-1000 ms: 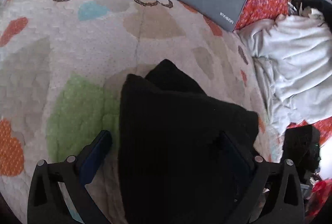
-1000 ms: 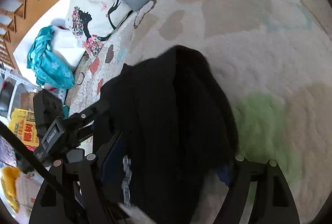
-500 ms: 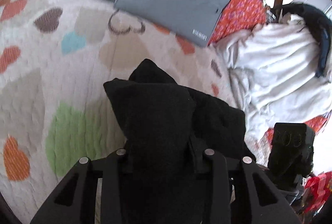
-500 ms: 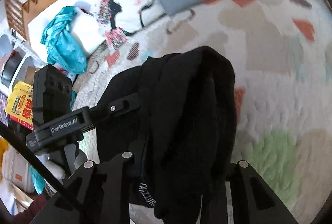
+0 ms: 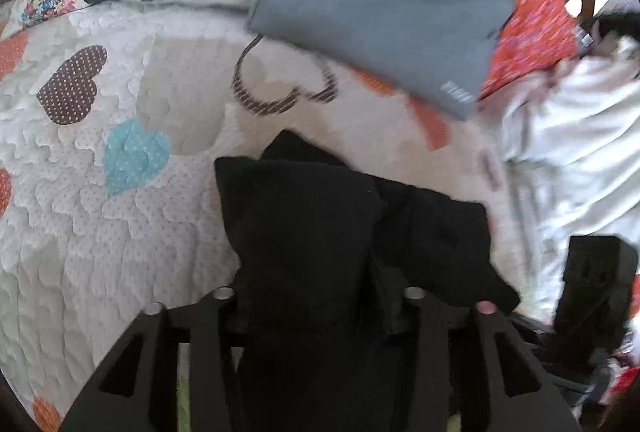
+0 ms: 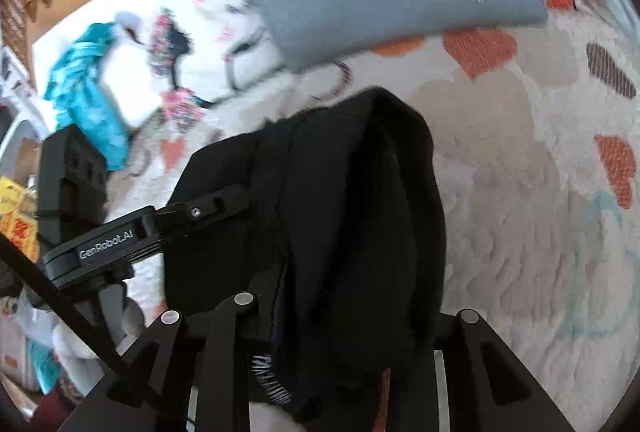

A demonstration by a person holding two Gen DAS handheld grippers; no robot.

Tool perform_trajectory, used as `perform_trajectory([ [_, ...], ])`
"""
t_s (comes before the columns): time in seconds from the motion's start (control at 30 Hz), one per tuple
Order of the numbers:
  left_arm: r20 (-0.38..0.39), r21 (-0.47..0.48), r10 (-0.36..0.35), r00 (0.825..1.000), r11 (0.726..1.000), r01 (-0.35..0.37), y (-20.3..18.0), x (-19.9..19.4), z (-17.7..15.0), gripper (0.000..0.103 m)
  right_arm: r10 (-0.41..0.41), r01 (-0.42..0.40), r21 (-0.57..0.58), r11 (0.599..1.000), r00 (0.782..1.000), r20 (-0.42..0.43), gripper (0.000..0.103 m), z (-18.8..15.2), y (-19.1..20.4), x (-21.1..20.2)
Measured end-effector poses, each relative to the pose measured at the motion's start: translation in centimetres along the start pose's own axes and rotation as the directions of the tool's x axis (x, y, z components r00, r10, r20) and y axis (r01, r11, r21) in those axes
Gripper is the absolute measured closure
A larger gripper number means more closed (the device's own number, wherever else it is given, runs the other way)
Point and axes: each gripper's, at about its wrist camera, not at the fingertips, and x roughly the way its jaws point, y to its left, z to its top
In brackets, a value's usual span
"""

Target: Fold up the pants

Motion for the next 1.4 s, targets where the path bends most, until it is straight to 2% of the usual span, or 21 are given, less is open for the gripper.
perform_trajectory([
  [0.03,-0.004,-0.012,0.001,1.0,1.0,-0.001,0.3,0.3,-0.1,0.052,0.001,0.0,0.02,1.0,1.0,-0.02,0.058,0.0,-0.7,0.7],
  [0.13,-0.028,-0.081,-0.053,0.998,0.995,0.051,1.2,-0.3,0.6,0.052,0.038,-0.037,0.084,0.996,0.999,-0.019,0.056,0.1,-1.5,0.7],
  [0.27,0.024,-0.147,-0.084,0.996,0.985,0.087,2.3,-3.4,1.3,0.052,0.043,-0.04,0.144,0.989,0.999,-0.022,0.049,1.1,-2.4,-1.5],
  [0.33,0.084,-0.173,-0.049,0.995,0.983,0.063,3.0,-5.3,1.8,0.052,0.043,-0.049,0.185,0.982,0.998,0.034,0.049,1.8,-3.4,-3.6],
  [0.37,0.112,-0.178,-0.03,0.993,0.983,0.05,3.2,-6.0,2.0,0.052,0.009,-0.025,0.201,0.979,0.996,0.083,0.049,2.3,-3.9,-4.9],
  [0.43,0.153,-0.186,-0.039,0.987,0.98,0.067,3.3,-6.5,2.3,0.052,-0.05,0.002,0.223,0.975,0.976,0.211,0.047,3.0,-4.5,-7.3],
  [0.47,0.166,-0.187,-0.063,0.984,0.978,0.094,3.2,-6.4,2.4,0.052,-0.03,-0.03,0.226,0.974,0.966,0.258,0.047,3.0,-4.6,-7.8],
  [0.5,0.167,-0.185,-0.094,0.981,0.975,0.125,3.0,-6.0,2.5,0.052,0.036,-0.103,0.222,0.97,0.957,0.288,0.046,3.2,-4.7,-8.1],
  [0.53,0.159,-0.182,-0.115,0.981,0.973,0.144,2.8,-5.5,2.5,0.051,0.134,-0.201,0.213,0.956,0.946,0.296,0.046,3.4,-4.5,-7.7],
  [0.57,0.149,-0.177,-0.132,0.98,0.971,0.158,2.6,-4.8,2.5,0.051,0.2,-0.264,0.205,0.943,0.937,0.288,0.046,3.5,-4.2,-7.0],
  [0.63,0.122,-0.156,-0.117,0.986,0.978,0.136,2.1,-3.1,2.3,0.05,0.291,-0.346,0.21,0.914,0.922,0.256,0.046,3.5,-3.8,-5.2],
  [0.67,0.102,-0.151,-0.092,0.991,0.983,0.106,2.1,-2.0,2.2,0.049,0.299,-0.351,0.219,0.91,0.924,0.238,0.045,3.4,-3.8,-4.3],
  [0.77,0.031,-0.17,-0.087,0.996,0.981,0.091,2.9,0.1,1.9,0.049,0.234,-0.271,0.287,0.919,0.96,0.156,0.043,2.7,-4.9,-1.0],
  [0.8,0.036,-0.176,-0.091,0.995,0.98,0.096,3.0,0.2,1.9,0.048,0.245,-0.283,0.305,0.909,0.957,0.158,0.045,2.3,-5.5,-0.4],
  [0.83,0.034,-0.18,-0.095,0.995,0.979,0.1,3.0,0.1,2.0,0.048,0.267,-0.317,0.319,0.893,0.945,0.192,0.045,2.0,-6.1,-0.5],
  [0.9,0.035,-0.17,-0.081,0.996,0.982,0.086,2.8,-0.4,2.0,0.048,0.27,-0.317,0.322,0.892,0.945,0.184,0.044,2.3,-5.9,-0.8],
  [1.07,0.109,-0.106,-0.021,0.994,0.994,0.033,1.2,-4.2,1.2,0.048,0.208,-0.26,0.242,0.935,0.953,0.22,0.037,2.9,-3.6,-3.5],
  [1.2,0.203,-0.02,0.044,0.978,0.999,-0.041,-0.3,-8.7,-1.1,0.048,0.19,-0.24,0.21,0.948,0.954,0.231,0.036,1.8,-2.3,-5.2],
  [1.33,0.248,0.002,0.09,0.965,0.996,-0.094,-0.5,-11.8,-3.9,0.048,0.142,-0.183,0.186,0.965,0.967,0.212,0.036,-0.9,-1.2,-7.0],
  [1.4,0.291,0.004,0.129,0.948,0.991,-0.136,-0.5,-13.4,-5.7,0.048,0.122,-0.159,0.175,0.972,0.972,0.202,0.036,-2.3,-0.8,-7.9],
])
